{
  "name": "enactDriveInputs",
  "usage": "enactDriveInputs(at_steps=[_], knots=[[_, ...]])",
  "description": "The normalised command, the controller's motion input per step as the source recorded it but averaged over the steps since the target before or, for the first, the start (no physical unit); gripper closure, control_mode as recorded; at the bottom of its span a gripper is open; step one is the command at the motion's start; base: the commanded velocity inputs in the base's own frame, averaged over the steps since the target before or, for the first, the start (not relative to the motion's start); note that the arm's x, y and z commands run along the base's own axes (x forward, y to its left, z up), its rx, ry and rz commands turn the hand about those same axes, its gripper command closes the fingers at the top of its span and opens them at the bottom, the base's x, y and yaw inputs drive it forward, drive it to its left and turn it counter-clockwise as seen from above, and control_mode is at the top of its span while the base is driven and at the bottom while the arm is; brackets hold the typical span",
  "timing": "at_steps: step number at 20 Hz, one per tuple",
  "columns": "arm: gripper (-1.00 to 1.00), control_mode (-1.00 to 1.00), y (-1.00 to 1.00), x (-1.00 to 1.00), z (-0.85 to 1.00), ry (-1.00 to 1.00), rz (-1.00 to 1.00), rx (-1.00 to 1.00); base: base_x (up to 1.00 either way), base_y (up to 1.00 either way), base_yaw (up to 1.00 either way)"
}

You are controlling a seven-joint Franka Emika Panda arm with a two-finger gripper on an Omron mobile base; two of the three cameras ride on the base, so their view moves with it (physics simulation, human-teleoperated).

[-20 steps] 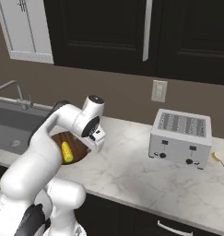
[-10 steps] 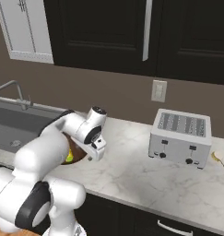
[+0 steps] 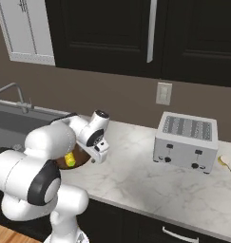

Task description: Move the glass cup from next to the sink to the open cabinet. Then, move the bowl with the corn to the fridge to clear the area for faucet cleaning.

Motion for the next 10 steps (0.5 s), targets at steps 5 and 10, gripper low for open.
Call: enactDriveInputs(at_steps=[5, 10], knots=[[-1.0, -1.0, 0.01, 0.08, -0.32, 0.0, 0.0, 0.0, 0.0, 0.0, 0.0], [-1.0, -1.0, 0.05, 0.21, -0.35, 0.0, 0.0, 0.0, 0.0, 0.0, 0.0]])
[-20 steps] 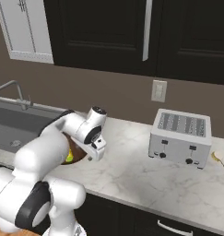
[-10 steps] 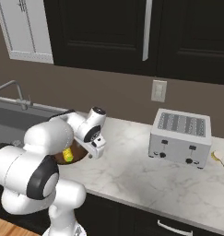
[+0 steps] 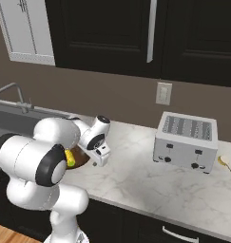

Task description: Move the glass cup from next to the sink to the open cabinet. Then, move the bowl with the corn to the fridge to clear the area for faucet cleaning.

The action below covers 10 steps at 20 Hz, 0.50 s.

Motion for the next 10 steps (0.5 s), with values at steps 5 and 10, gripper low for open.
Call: enactDriveInputs(at_steps=[5, 10], knots=[[1.0, -1.0, 0.32, 0.39, -0.3, 0.0, 0.0, 0.0, 0.0, 0.0, 0.0], [1.0, -1.0, 0.14, 0.15, -0.09, 0.0, 0.0, 0.0, 0.0, 0.0, 0.0]])
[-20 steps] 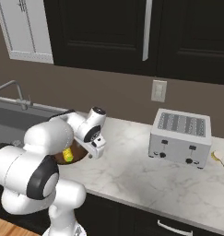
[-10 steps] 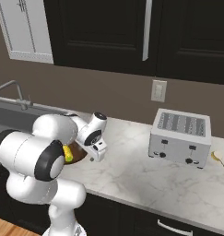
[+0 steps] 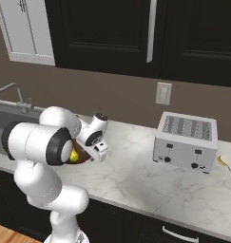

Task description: Move the glass cup from next to the sink to the open cabinet. Then, move the bowl with the corn to the fridge to clear the area for faucet cleaning.

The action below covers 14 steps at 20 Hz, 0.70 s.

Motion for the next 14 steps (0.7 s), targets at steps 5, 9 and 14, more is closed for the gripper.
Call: enactDriveInputs(at_steps=[5, 9, 14], knots=[[1.0, -1.0, 0.0, -0.02, 0.03, -0.01, 0.0, 0.0, 0.0, 0.0, 0.0], [1.0, -1.0, 0.0, -0.41, 0.72, -0.15, 0.0, 0.0, 0.0, 0.0, 0.0], [1.0, -1.0, 0.0, -1.0, 1.0, -0.35, 0.0, 0.0, 0.0, 0.0, 0.0]])
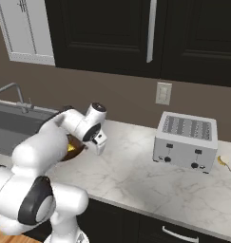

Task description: Move the glass cup from next to the sink to the open cabinet. Then, move the bowl with the corn to the fridge to clear the area for faucet cleaning.

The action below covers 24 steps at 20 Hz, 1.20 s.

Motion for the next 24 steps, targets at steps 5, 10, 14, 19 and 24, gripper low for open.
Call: enactDriveInputs(at_steps=[5, 10, 14, 19, 24], knots=[[1.0, -1.0, 0.0, -1.0, 1.0, -0.43, 0.0, 0.0, 0.0, 0.0, 0.0], [1.0, -1.0, 0.0, -1.0, 1.0, -0.42, -0.02, 0.0, 0.0, 0.0, 0.0], [1.0, -1.0, 0.07, -1.0, 1.0, -0.35, -0.01, 0.0, 0.0, 0.0, 0.0], [1.0, 1.0, 0.15, -0.6, 0.4, -0.07, 0.04, 0.02, -0.31, 0.06, 0.26], [1.0, 1.0, 0.0, 0.0, 0.0, 0.0, 0.0, 0.0, -0.15, 0.2, 0.83]])
